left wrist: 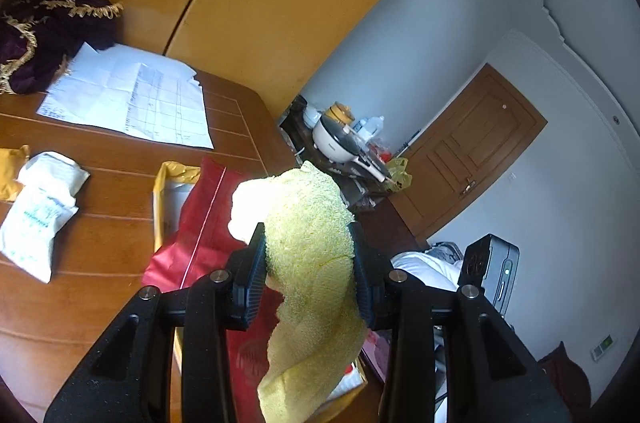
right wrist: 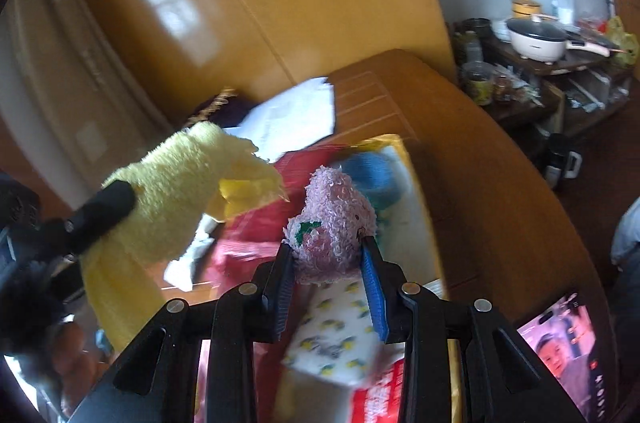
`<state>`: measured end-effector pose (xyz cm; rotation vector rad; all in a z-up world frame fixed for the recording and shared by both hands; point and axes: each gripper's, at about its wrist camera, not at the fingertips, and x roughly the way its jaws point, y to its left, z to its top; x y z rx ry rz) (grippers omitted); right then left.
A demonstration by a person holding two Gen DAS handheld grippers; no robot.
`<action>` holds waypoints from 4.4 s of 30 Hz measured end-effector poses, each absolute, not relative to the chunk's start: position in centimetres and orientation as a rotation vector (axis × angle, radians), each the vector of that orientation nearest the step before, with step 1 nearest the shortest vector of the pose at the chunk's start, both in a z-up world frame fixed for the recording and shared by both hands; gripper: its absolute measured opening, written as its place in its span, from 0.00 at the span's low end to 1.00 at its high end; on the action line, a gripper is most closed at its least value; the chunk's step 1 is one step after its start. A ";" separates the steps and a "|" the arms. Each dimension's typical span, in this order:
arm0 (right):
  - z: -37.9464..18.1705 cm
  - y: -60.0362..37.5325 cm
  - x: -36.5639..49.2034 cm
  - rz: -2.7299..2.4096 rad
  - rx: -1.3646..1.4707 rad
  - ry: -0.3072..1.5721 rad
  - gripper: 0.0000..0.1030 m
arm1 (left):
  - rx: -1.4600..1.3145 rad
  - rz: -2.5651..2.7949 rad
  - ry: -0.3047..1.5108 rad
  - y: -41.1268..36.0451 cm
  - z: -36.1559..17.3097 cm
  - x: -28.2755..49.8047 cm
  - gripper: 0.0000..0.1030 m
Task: Organize soft objects
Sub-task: 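Carry the yellow towel with the left tool while the right tool carries the pink ball to the tray, then open both tools to drop the yellow towel and pink ball in the tray, then reach the left tool to the blue knitted doll and grasp it, then grasp the white printed packet with the right tool while the left tool holds the doll, then carry the blue doll with the left tool while the right tool carries the white packet to the tray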
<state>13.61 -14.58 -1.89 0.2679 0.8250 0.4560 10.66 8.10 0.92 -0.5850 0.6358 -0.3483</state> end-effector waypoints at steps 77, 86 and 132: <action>-4.5 10.9 3.2 0.848 0.017 1.017 0.62 | -0.452 0.800 0.810 34.2 -10.3 -10.9 0.23; -6.0 13.2 11.2 0.624 0.086 1.056 0.62 | -0.600 0.503 0.716 32.4 -9.3 -11.7 0.19; -5.7 6.1 -1.8 0.909 -0.077 0.896 0.11 | -0.603 0.166 0.784 23.0 -7.9 -5.7 0.19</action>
